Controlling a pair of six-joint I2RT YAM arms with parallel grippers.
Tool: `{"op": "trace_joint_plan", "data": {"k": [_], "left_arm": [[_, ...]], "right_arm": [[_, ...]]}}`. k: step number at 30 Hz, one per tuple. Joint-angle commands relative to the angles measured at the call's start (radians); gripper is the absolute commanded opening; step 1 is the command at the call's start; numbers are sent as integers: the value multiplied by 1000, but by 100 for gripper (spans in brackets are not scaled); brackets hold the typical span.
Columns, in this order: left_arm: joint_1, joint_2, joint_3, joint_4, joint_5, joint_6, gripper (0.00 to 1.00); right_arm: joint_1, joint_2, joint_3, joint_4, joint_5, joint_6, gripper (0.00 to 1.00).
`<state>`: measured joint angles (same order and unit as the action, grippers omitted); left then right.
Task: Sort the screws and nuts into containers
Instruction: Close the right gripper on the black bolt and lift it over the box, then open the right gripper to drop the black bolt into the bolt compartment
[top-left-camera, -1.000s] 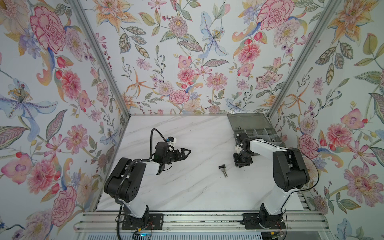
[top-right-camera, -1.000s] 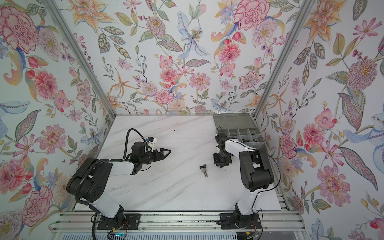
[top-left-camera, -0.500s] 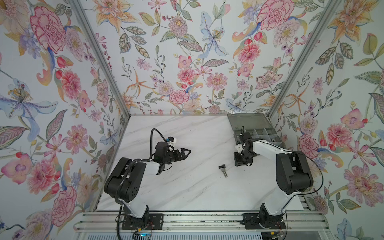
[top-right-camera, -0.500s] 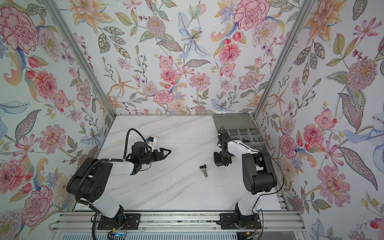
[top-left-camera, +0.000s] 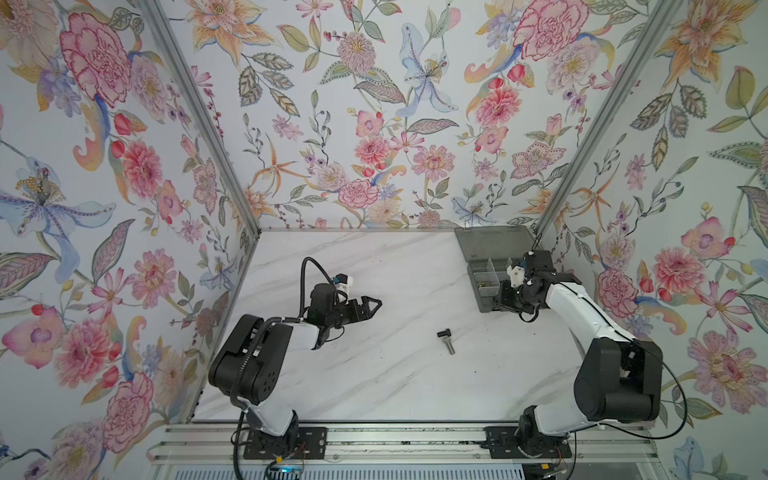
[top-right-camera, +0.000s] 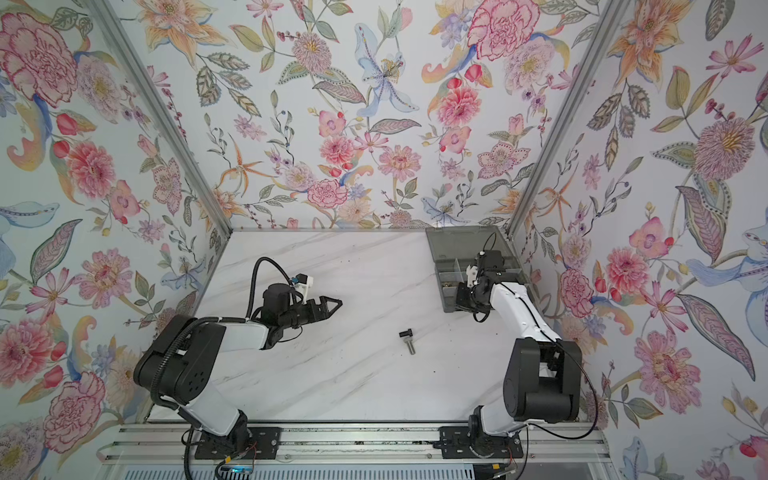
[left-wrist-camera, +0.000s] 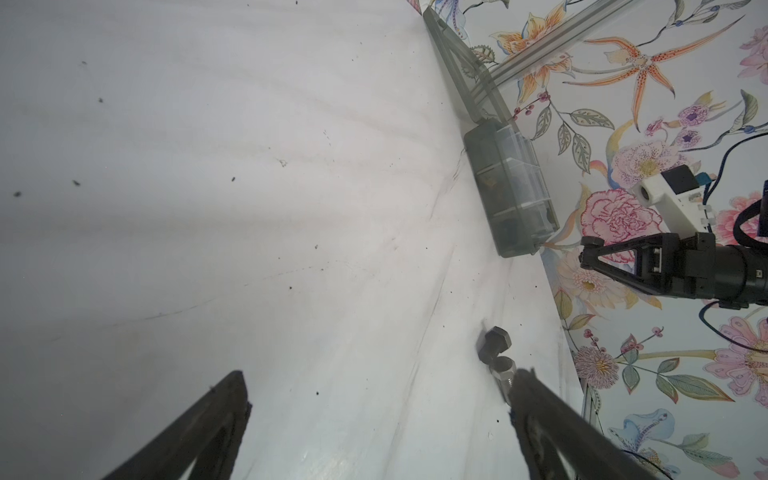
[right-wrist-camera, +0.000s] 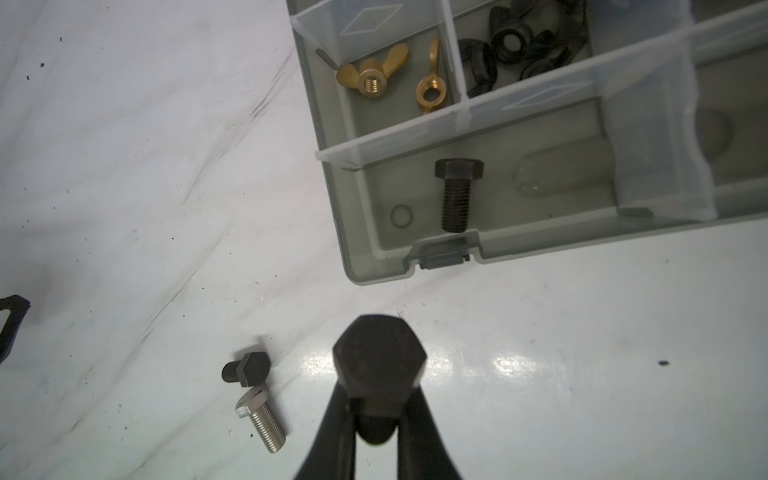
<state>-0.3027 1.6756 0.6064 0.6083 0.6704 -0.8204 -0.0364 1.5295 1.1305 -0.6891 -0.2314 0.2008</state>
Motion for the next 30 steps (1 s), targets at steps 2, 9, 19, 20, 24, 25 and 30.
{"op": "trace_joint_plan", "data": {"k": [2,9,19,20,24,25,30], "left_arm": [[10,1,-8,25,13,-4,100],[11,-2,-10,20,11,-5,99],[11,2,1,9,9,-2,99],[11,3,3,8,9,-2,99],[12,1,6,5,9,-1,99],[13,1,5,2,9,0,99],[12,2,9,1,9,0,99]], "right_arm": [[-16,74,70,6,-1,28,0],[-14,184,128,43,3,60,2],[-2,262,166,59,-8,74,12],[0,265,169,58,-10,75,15],[3,275,178,58,-12,75,27],[5,275,179,57,-10,75,30],[4,269,186,56,-13,71,35]]}}
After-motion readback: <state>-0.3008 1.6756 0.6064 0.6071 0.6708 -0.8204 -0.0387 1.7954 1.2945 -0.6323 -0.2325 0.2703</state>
